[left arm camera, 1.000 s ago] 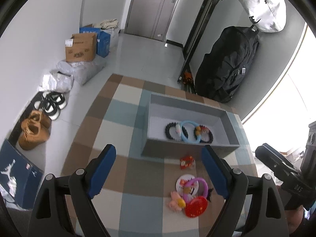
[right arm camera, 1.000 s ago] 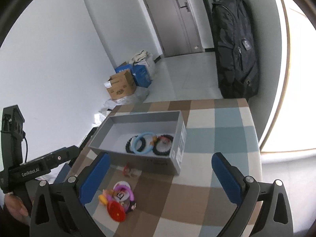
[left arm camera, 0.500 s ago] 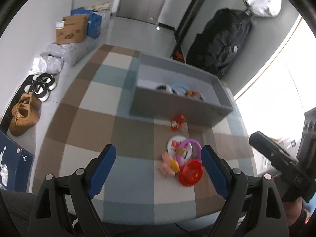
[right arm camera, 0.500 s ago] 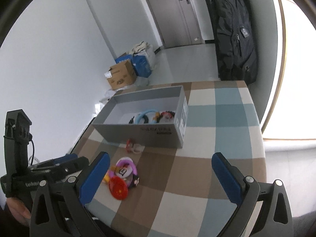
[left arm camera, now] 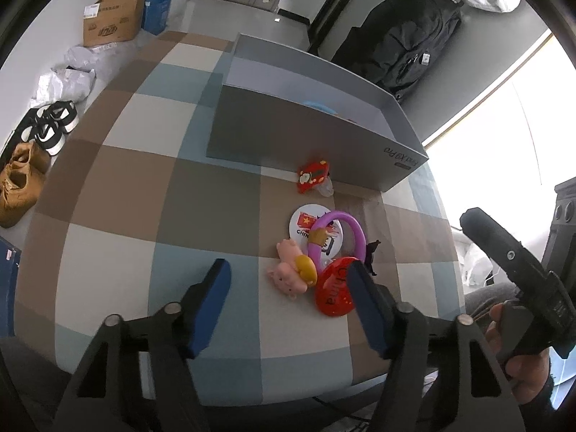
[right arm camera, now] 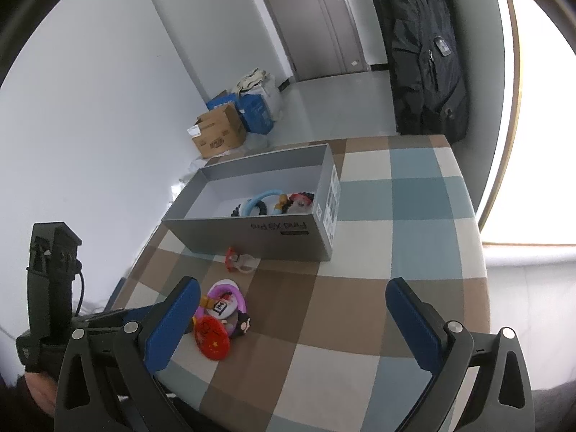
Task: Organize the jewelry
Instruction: 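Grasp the pink pig toy with the left gripper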
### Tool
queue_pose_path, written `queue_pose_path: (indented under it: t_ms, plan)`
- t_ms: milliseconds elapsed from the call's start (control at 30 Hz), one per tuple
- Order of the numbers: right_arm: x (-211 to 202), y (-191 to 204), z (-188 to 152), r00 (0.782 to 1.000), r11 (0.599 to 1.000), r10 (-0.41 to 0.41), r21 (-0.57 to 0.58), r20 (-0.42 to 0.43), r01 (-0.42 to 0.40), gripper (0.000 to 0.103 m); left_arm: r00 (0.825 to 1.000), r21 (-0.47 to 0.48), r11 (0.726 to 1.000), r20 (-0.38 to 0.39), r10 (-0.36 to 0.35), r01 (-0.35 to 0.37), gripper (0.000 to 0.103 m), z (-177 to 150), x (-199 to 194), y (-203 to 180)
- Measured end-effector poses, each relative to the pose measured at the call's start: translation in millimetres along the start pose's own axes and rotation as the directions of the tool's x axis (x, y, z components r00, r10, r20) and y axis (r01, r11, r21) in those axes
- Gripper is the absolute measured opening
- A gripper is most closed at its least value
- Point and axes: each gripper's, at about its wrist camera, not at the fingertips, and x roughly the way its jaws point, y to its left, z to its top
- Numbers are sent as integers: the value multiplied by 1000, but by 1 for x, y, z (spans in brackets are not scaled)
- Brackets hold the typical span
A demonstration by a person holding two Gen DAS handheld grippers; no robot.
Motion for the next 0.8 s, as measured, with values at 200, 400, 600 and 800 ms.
queue_pose_path:
  t_ms: [200, 400, 600, 800]
  plan:
    - [2, 2, 0, 1000, 1000, 3, -11, -5, -3, 103, 999, -5, 1000, -17, -29, 29, 28, -1, 4, 0]
    - [4, 4, -1, 1000, 1000, 10, -17, -12, -10, 103, 1000, 12, 1000, -22, -18, 18, 24, 1, 6, -2]
    - [5, 3, -2, 1000, 1000, 3, -11, -20, -4, 103, 999, -12, 999, -26, -30, 30, 24, 3, 3, 2]
    - [8, 1, -4, 999, 1000, 3, 1, -40, -3, 103, 997, -44, 997, -31, -70, 69, 24, 7, -2, 6]
